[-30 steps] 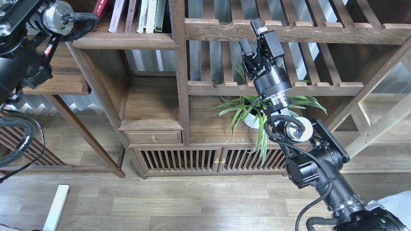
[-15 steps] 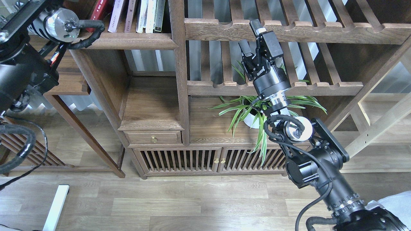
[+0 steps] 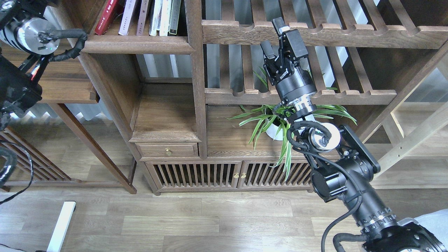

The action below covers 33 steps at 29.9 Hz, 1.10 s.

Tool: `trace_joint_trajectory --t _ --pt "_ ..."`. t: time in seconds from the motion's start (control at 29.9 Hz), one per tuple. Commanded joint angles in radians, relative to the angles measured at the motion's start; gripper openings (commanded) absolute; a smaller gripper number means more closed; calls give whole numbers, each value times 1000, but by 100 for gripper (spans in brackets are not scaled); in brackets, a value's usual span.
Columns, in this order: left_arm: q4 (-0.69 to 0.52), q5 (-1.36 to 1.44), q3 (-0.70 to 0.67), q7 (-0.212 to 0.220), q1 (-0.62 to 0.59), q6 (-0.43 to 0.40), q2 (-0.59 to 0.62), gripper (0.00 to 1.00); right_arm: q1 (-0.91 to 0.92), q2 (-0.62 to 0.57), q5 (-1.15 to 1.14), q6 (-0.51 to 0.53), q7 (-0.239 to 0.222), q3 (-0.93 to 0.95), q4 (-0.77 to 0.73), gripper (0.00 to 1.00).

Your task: Organize books on shelf

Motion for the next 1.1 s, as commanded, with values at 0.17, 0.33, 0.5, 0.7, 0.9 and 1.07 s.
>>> trace_joint_trajectory --t 0.17,0.33,0.5,0.7,0.9,1.07 --pt "-12 -72 -22 -2 11 -181 12 45 0 0 0 2 0 1 5 91" --pt "-66 -120 -39 0 61 -181 17 49 -1 0 -2 8 0 -8 25 91" --pt "-125 -124 -79 17 129 -181 17 57 -1 0 0 15 -2 -14 50 91" --pt "-217 -129 -80 30 188 -181 5 84 0 0 0 15 -2 -14 80 91" --pt "-296 -161 -80 29 248 -181 -37 98 0 0 -2 22 -2 -14 94 91" --pt "-316 -189 -66 47 287 -181 -77 98 2 0 -2 22 -2 -14 102 91"
